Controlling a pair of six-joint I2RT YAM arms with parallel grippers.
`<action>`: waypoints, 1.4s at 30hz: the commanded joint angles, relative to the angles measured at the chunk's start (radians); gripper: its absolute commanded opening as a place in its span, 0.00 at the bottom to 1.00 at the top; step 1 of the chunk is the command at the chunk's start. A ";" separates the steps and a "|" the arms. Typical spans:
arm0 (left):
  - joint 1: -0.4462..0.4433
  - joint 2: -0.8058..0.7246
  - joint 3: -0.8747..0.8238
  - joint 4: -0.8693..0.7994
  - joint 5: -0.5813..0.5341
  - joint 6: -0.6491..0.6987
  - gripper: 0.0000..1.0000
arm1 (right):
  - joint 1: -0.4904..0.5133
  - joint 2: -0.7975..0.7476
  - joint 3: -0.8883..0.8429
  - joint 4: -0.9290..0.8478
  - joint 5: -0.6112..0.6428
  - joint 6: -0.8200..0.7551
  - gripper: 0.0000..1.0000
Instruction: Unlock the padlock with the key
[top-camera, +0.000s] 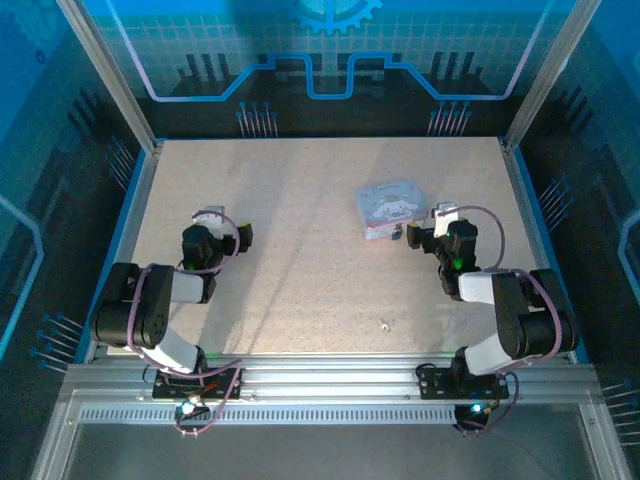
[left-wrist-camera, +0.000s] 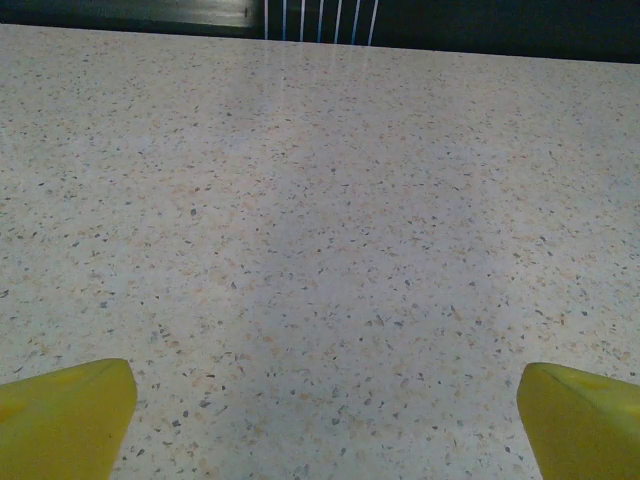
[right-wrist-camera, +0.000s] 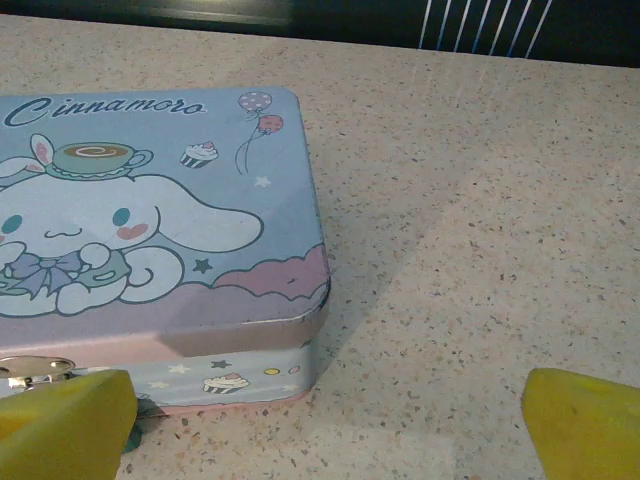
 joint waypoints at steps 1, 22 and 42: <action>0.000 -0.013 0.013 -0.002 0.025 0.007 0.99 | 0.006 0.004 0.015 -0.001 -0.007 -0.017 1.00; 0.000 -0.013 0.014 -0.004 0.025 0.003 0.99 | 0.005 0.004 0.015 -0.001 -0.009 -0.016 1.00; 0.002 -0.268 -0.013 -0.160 -0.060 -0.024 0.99 | -0.024 -0.220 0.107 -0.372 -0.078 0.062 1.00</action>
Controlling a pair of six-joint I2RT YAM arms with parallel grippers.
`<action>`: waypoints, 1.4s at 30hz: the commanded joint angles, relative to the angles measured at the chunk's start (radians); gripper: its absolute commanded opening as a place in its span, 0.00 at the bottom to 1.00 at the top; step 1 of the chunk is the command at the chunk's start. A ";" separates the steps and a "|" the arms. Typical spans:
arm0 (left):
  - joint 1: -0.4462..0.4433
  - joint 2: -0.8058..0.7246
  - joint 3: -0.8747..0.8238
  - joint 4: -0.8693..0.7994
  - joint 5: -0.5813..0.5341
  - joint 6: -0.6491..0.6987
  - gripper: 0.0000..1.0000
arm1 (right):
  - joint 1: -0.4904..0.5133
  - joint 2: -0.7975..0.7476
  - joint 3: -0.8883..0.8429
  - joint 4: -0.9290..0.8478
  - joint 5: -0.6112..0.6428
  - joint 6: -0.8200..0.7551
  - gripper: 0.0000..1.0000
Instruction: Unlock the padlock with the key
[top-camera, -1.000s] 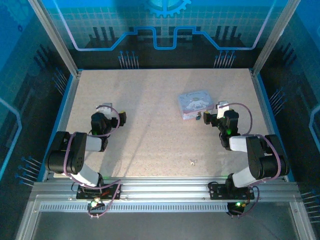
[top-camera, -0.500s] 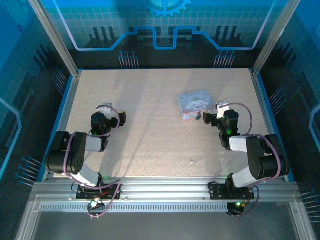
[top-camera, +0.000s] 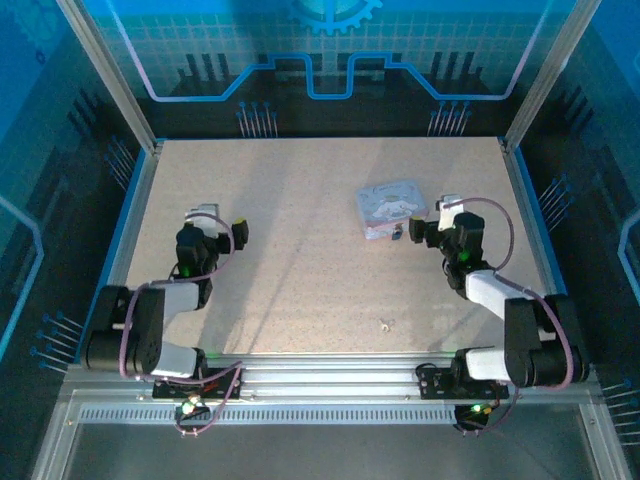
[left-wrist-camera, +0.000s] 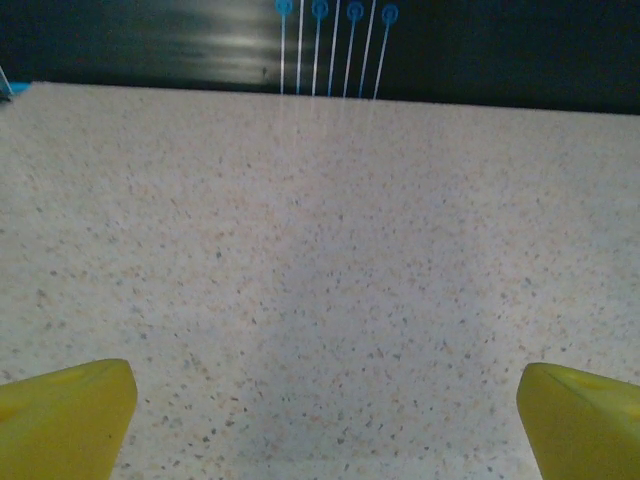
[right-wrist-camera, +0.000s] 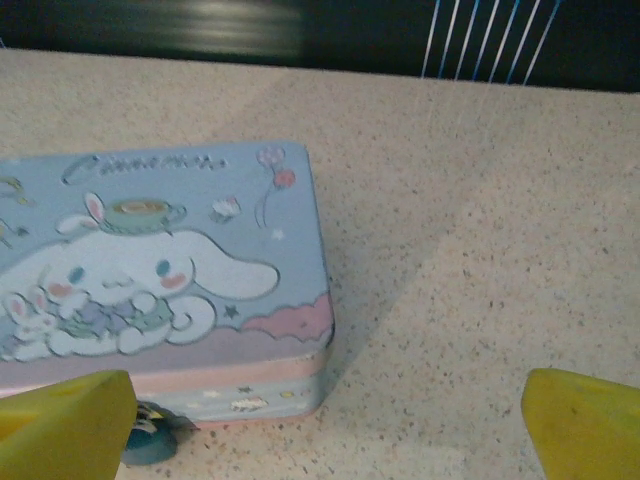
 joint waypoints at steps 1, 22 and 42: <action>0.002 -0.115 0.031 -0.146 -0.034 -0.041 0.99 | -0.016 -0.060 0.047 -0.156 -0.057 0.055 1.00; -0.233 0.063 0.417 -0.585 0.334 -0.764 0.99 | -0.199 0.193 0.360 -0.430 -0.504 0.338 0.94; -0.529 0.628 0.877 -0.486 0.380 -0.916 0.96 | -0.187 0.577 0.662 -0.463 -0.705 0.348 1.00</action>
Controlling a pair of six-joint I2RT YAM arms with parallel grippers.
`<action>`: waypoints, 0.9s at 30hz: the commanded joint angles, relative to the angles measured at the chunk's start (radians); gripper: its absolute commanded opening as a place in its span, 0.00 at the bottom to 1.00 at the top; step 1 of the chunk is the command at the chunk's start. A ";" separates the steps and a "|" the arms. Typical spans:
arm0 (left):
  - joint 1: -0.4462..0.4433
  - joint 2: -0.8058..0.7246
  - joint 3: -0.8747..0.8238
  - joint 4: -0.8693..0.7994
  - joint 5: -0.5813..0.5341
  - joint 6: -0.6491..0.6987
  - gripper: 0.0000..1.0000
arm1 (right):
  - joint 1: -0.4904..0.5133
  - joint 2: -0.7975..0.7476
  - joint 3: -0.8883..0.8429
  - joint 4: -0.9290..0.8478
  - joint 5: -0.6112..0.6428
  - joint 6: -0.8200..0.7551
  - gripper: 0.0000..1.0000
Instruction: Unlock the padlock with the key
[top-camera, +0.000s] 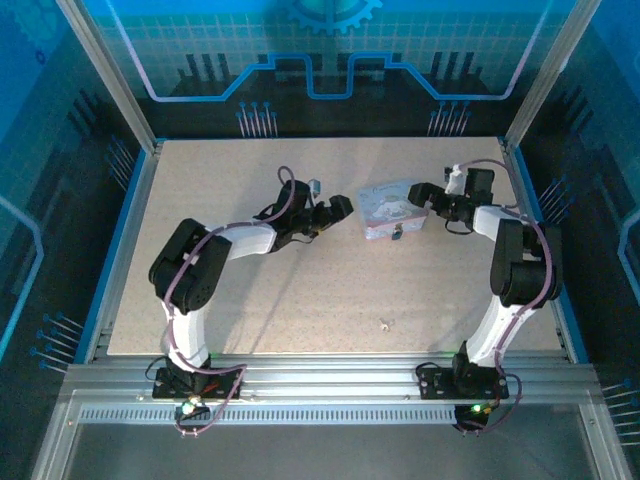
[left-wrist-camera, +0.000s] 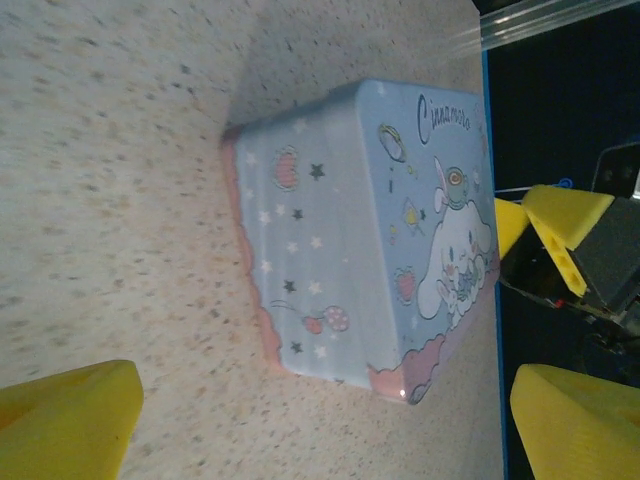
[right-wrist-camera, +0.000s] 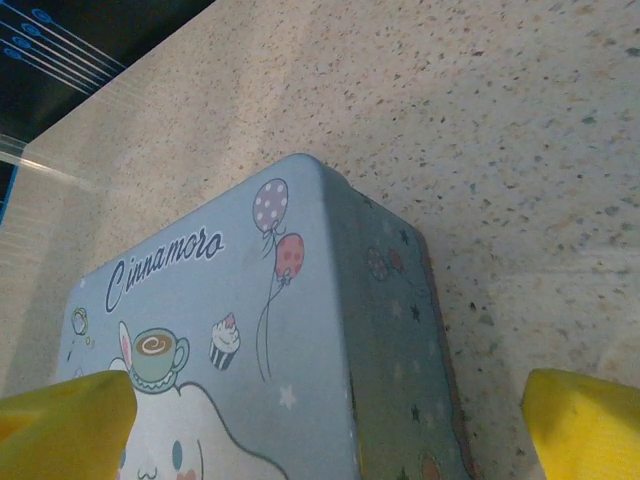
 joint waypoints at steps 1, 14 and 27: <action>-0.025 0.076 0.091 0.015 0.033 -0.034 0.95 | 0.001 0.045 0.065 -0.030 -0.111 0.002 1.00; -0.049 0.216 0.244 -0.009 0.071 -0.052 0.94 | 0.039 0.076 0.089 -0.072 -0.221 -0.017 0.96; -0.042 0.141 0.190 -0.040 0.066 -0.002 0.94 | 0.122 -0.074 -0.070 -0.024 -0.217 0.010 0.94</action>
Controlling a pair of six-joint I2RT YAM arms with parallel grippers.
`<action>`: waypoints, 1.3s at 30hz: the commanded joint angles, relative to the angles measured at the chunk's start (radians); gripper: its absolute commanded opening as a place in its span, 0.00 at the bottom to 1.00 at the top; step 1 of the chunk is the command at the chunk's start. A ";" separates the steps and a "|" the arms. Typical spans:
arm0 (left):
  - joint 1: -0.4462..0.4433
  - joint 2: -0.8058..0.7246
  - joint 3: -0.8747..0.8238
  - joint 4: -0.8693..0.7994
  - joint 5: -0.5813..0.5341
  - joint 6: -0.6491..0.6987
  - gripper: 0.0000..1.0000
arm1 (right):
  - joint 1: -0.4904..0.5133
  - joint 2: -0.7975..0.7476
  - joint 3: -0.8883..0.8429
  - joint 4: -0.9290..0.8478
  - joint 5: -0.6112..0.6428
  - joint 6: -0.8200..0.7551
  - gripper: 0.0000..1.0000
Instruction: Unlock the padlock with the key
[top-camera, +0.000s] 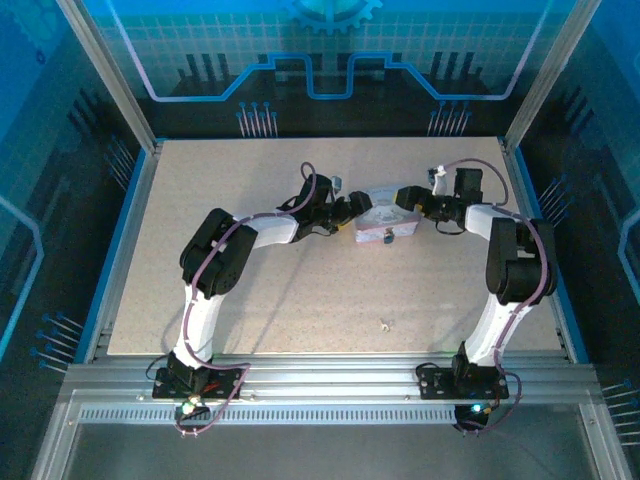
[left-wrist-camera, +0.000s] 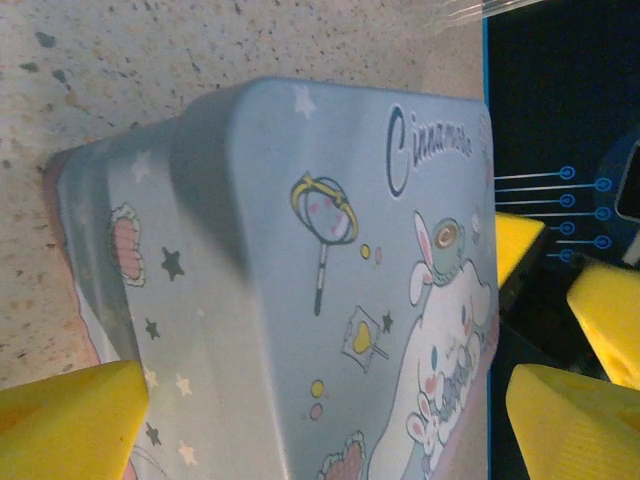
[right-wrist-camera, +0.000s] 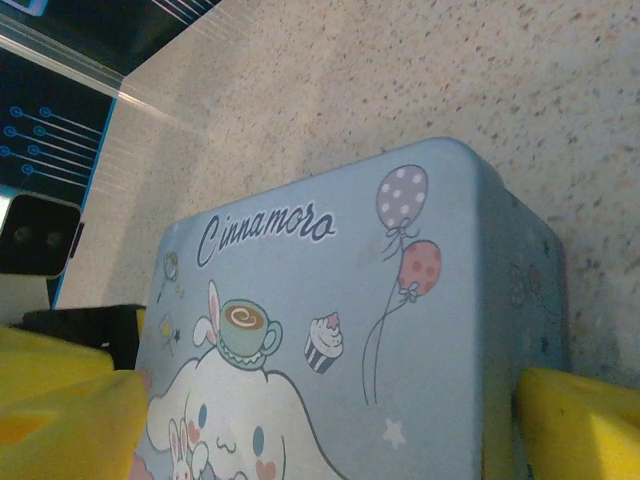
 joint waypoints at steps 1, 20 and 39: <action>-0.003 -0.070 -0.051 0.000 0.022 0.034 0.94 | 0.066 -0.077 -0.063 -0.010 -0.061 0.021 0.95; 0.038 -0.279 -0.342 0.049 0.003 0.046 0.95 | 0.296 -0.341 -0.371 0.051 0.059 0.088 0.96; 0.107 -0.403 -0.448 -0.012 -0.063 0.086 0.99 | 0.398 -0.483 -0.435 -0.095 0.292 0.089 1.00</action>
